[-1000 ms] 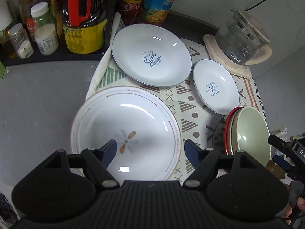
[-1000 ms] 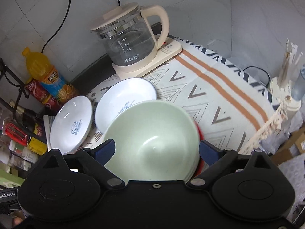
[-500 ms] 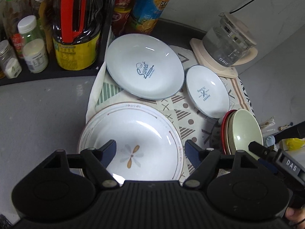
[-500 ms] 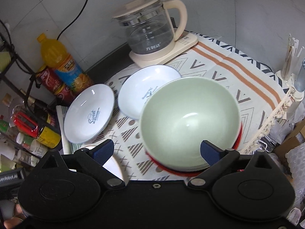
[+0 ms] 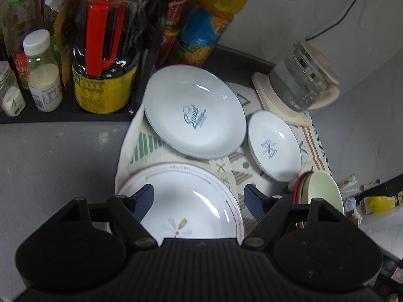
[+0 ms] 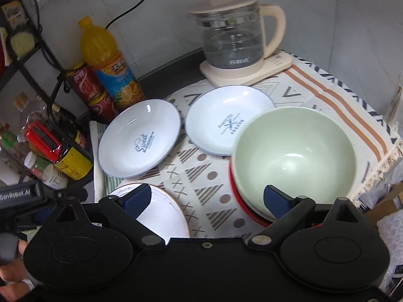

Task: Organize plates and bowls
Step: 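Reach both tools to the rim of the white 'Sweet' plate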

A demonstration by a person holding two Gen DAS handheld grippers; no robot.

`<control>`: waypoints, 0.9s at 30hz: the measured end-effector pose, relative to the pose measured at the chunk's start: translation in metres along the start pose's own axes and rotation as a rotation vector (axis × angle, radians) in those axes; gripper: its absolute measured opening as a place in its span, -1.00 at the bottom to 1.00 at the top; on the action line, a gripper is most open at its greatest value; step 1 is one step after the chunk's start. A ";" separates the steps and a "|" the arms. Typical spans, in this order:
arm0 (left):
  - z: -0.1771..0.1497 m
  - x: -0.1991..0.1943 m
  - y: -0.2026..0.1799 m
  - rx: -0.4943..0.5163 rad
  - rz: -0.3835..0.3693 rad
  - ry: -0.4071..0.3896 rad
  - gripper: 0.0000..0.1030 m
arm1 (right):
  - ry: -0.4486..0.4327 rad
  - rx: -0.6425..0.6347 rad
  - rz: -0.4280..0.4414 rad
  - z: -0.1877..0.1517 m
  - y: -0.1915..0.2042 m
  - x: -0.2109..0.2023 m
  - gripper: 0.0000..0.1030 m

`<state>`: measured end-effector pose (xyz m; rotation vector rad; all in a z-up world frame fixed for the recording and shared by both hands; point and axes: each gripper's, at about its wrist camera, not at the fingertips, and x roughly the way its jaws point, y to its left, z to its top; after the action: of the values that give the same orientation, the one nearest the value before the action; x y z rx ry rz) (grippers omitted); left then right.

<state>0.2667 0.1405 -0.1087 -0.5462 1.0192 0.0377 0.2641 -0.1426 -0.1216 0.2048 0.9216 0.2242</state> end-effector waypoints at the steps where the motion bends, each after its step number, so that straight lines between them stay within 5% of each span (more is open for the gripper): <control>1: 0.002 0.001 0.002 -0.005 0.000 -0.004 0.48 | 0.001 -0.010 0.007 0.000 0.004 0.002 0.75; 11: 0.022 0.026 0.022 -0.088 0.013 -0.021 0.28 | 0.017 -0.010 0.082 0.013 0.023 0.039 0.26; 19: 0.032 0.058 0.027 -0.071 0.030 -0.037 0.20 | 0.041 0.054 0.126 0.031 0.030 0.080 0.23; 27: 0.039 0.099 0.036 -0.129 0.068 0.012 -0.11 | 0.107 0.092 0.138 0.031 0.035 0.127 0.03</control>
<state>0.3406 0.1671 -0.1887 -0.6297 1.0518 0.1620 0.3595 -0.0760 -0.1905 0.3444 1.0262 0.3233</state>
